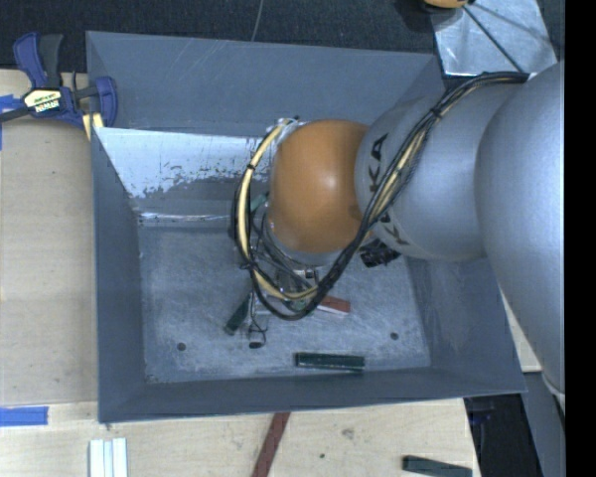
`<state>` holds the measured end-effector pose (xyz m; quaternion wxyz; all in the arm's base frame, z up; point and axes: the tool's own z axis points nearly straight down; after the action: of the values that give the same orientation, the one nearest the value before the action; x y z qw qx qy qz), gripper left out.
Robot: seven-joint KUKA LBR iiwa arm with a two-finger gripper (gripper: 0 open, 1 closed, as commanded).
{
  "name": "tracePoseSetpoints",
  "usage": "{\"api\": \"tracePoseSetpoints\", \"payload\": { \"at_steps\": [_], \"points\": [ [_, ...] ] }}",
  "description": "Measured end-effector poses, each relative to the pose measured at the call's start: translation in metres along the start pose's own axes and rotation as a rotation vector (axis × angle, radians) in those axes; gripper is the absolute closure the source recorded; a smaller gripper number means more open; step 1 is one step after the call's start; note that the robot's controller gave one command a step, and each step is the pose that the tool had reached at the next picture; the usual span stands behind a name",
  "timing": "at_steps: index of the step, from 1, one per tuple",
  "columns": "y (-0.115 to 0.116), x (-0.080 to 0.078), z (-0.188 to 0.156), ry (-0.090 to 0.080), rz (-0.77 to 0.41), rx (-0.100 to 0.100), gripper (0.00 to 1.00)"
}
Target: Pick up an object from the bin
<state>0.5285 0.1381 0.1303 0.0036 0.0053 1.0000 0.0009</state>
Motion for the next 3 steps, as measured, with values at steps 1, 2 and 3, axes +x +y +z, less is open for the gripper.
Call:
{"api": "tracePoseSetpoints", "payload": {
  "at_steps": [1, 2, 3],
  "points": [
    [-0.016, -0.034, 0.058, 0.004, 0.043, -0.001, 1.00],
    [-0.016, -0.034, 0.058, 0.004, 0.043, -0.001, 1.00],
    [-0.006, -0.042, 0.007, 0.010, 0.029, 0.002, 1.00]
  ]
}}
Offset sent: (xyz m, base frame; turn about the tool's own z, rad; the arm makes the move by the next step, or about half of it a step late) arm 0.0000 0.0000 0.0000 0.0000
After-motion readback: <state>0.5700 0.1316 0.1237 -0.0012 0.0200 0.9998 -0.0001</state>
